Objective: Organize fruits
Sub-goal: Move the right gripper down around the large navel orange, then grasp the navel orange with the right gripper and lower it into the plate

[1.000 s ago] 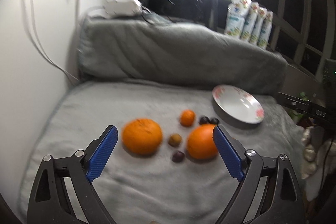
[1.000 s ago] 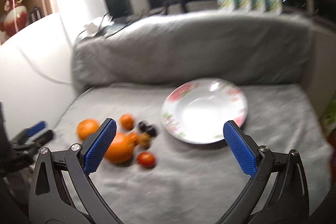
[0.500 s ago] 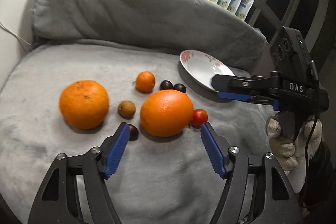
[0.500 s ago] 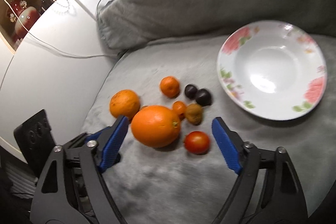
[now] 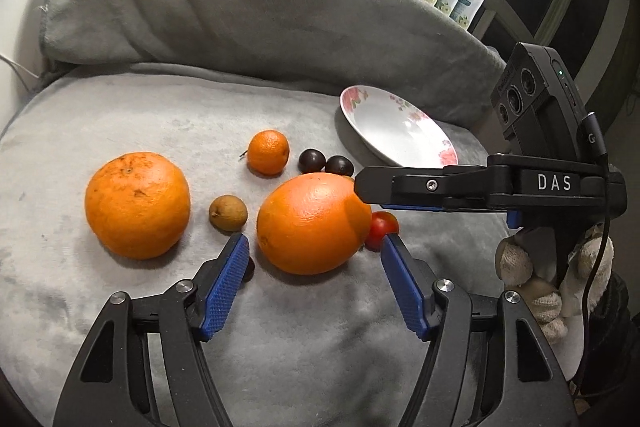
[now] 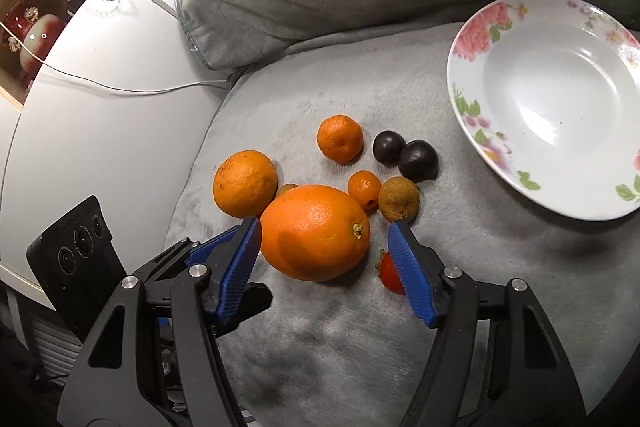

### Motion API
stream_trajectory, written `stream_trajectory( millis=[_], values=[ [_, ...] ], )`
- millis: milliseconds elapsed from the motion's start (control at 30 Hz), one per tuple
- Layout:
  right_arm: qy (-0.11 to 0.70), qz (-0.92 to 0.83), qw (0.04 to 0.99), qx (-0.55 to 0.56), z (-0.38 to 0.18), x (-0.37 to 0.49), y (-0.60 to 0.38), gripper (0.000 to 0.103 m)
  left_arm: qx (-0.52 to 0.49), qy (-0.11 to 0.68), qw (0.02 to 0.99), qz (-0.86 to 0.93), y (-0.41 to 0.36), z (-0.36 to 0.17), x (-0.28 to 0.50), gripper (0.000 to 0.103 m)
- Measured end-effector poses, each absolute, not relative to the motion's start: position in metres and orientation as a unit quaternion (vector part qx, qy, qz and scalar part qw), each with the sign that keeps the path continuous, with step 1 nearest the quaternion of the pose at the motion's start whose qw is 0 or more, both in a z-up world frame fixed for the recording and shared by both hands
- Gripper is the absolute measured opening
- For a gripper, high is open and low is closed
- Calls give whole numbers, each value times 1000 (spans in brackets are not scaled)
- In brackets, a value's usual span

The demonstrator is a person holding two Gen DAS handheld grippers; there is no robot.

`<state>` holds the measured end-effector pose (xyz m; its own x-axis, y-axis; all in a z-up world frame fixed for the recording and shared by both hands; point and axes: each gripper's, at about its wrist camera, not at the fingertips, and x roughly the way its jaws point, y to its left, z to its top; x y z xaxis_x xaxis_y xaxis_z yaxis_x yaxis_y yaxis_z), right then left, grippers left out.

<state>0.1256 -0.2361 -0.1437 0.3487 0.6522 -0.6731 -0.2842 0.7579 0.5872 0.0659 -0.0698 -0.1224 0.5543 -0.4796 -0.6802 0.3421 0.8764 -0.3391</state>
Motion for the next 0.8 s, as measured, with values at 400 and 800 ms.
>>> stream_trajectory(
  millis=[400,800],
  values=[
    [504,300,787,189,-155,130,-228,63,-90,423,870,-237,-72,-132,75,67],
    [503,303,785,199,-159,130,-228,60,-84,425,869,-238,-74,-134,79,56]
  ],
)
